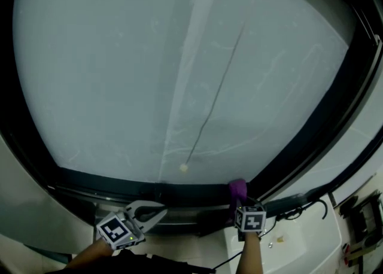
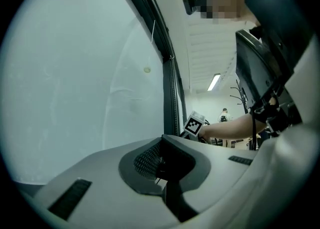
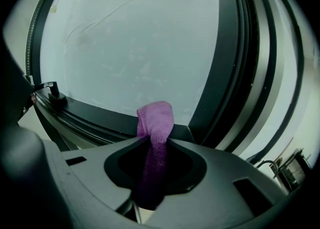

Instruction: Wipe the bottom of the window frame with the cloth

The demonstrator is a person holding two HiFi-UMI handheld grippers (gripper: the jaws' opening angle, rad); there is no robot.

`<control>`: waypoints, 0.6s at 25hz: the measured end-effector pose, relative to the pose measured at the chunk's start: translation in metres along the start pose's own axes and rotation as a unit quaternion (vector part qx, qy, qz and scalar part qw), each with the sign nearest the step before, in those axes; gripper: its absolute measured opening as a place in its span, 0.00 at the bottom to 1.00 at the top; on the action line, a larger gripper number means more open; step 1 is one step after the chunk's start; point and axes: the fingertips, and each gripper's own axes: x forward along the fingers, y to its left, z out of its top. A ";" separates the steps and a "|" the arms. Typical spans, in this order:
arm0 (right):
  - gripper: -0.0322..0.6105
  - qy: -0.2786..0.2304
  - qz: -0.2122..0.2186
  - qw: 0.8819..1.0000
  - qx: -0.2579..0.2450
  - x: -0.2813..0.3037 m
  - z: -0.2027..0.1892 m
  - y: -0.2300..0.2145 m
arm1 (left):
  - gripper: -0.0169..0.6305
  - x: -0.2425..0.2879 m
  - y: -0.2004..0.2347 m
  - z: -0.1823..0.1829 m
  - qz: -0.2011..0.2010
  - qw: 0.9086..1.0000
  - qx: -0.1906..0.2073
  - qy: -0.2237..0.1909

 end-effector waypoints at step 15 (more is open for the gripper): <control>0.19 0.003 -0.031 0.999 0.029 0.003 -0.010 -0.040 | 0.03 0.000 0.001 -0.001 0.013 1.000 -0.009 0.007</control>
